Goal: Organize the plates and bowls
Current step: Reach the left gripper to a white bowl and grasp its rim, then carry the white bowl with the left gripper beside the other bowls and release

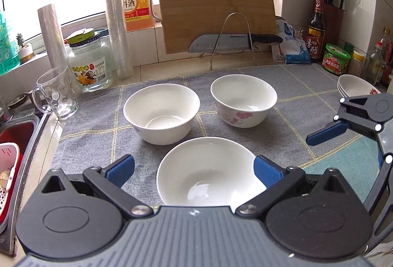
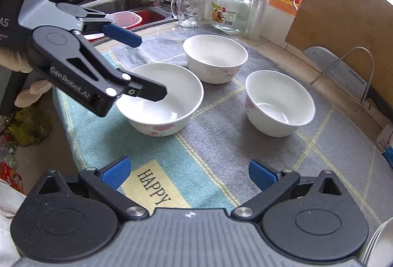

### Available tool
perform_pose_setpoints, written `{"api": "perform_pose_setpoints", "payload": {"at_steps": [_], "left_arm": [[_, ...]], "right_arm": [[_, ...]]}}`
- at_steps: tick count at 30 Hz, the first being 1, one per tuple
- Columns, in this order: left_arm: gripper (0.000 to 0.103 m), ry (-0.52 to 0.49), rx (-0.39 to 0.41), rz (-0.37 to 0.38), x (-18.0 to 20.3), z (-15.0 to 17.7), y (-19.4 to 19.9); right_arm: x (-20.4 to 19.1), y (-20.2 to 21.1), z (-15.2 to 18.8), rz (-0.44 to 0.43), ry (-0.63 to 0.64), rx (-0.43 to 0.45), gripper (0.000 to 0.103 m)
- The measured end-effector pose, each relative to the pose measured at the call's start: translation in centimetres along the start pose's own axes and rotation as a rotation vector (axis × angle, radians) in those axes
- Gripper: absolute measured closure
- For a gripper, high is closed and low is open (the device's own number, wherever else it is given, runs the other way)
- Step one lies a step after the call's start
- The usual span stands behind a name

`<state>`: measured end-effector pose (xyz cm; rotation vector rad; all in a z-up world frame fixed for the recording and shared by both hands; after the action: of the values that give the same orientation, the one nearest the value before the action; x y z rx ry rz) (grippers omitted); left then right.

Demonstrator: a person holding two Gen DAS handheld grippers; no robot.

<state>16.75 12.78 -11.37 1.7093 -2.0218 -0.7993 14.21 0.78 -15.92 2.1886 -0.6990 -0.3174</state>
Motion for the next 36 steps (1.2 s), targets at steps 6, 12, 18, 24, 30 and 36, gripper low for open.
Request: {"api": "perform_pose_setpoints", "payload": {"at_steps": [6, 12, 18, 24, 30, 36], "left_arm": [[0.001, -0.034, -0.053, 0.015, -1.0, 0.7, -1.2], [0.002, -0.053, -0.106, 0.038, -1.6, 1.0, -2.1], [0.024, -0.045, -0.164, 0.096, -1.5, 1.4, -3.1], [0.035, -0.070, -0.169, 0.134, -0.8, 1.1, -3.4], [0.047, -0.078, -0.186, 0.167, -0.2, 1.1, -3.9], [0.047, -0.074, -0.188, 0.173, -0.2, 1.0, -4.0]], "right_arm": [[-1.8, -2.1, -1.4, 0.010, -0.008, 0.050, 0.000], [-2.4, -3.7, -2.5, 0.059, 0.020, 0.096, 0.000], [-2.5, -4.6, -2.7, 0.080, 0.022, 0.115, 0.000], [-2.7, -4.5, -2.9, 0.085, 0.025, 0.123, 0.011], [-2.6, -4.4, -3.0, 0.078, 0.017, 0.127, 0.015], [-2.7, -4.3, -3.1, 0.078, 0.022, 0.125, 0.018]]}}
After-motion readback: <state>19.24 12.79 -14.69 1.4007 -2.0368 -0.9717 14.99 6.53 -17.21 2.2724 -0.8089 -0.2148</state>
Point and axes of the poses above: each gripper's, at about its wrist camera, not at the fingertips, and y roughly against the way its jaws point, x to its right, z to its underside, the point moved 10 cm from there along -y, roughly the way its jaws point, and after that the axes turned 4 degrees about -z, right-handed, at the moved point
